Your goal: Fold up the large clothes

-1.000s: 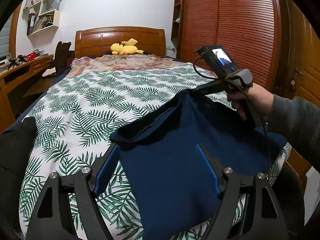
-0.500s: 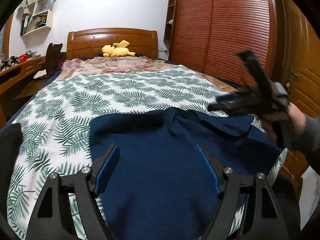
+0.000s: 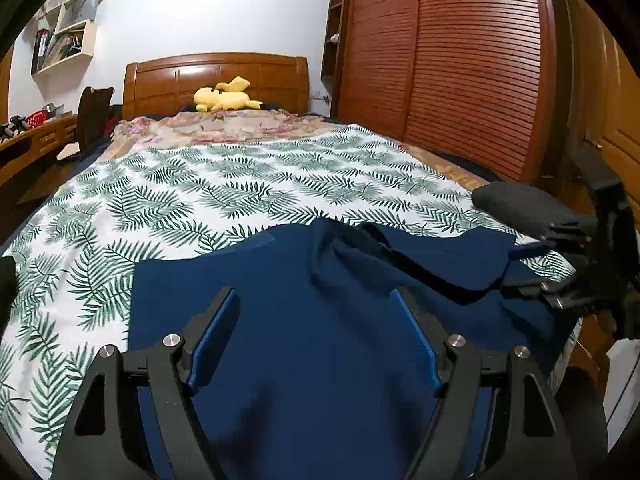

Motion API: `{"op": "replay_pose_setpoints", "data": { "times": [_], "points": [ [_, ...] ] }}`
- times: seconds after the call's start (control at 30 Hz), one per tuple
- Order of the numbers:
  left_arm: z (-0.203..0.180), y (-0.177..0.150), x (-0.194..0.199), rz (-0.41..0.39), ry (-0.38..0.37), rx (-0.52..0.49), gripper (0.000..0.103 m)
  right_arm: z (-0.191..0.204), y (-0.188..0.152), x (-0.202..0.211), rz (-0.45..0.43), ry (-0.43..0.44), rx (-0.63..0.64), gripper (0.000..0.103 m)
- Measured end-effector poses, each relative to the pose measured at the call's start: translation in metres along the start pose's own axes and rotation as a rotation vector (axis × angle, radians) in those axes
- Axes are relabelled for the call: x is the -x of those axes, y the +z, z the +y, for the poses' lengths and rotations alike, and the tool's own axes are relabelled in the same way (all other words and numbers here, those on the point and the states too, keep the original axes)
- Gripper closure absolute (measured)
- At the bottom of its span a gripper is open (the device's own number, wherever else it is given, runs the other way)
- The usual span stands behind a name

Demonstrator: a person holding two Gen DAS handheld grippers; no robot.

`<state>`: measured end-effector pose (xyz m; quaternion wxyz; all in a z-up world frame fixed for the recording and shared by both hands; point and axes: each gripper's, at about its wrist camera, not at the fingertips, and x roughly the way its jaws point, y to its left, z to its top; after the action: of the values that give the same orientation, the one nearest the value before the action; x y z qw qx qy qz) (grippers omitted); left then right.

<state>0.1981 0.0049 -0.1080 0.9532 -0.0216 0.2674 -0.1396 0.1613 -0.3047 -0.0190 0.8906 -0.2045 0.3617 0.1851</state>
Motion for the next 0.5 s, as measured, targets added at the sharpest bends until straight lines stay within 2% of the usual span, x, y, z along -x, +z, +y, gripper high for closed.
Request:
{"op": "replay_pose_setpoints", "data": {
  "times": [0.33, 0.37, 0.4, 0.43, 0.5],
  "points": [
    [-0.009, -0.004, -0.018, 0.036, 0.019, -0.015, 0.025, -0.008, 0.012, -0.034, 0.045, -0.045, 0.004, 0.044],
    [-0.009, -0.004, -0.019, 0.039, 0.02, -0.016, 0.025, -0.007, 0.016, -0.038, 0.053, -0.056, 0.015, 0.054],
    [-0.009, -0.004, -0.02, 0.041, 0.022, -0.015, 0.025, -0.008, 0.021, -0.043, 0.053, -0.07, 0.032, 0.071],
    [-0.009, -0.004, -0.021, 0.043, 0.022, -0.014, 0.025, -0.008, 0.027, -0.047, 0.053, -0.09, 0.056, 0.097],
    [-0.008, -0.004, -0.02, 0.041, 0.02, -0.011, 0.025, -0.014, 0.042, -0.051, 0.033, -0.156, 0.06, 0.099]
  ]
}}
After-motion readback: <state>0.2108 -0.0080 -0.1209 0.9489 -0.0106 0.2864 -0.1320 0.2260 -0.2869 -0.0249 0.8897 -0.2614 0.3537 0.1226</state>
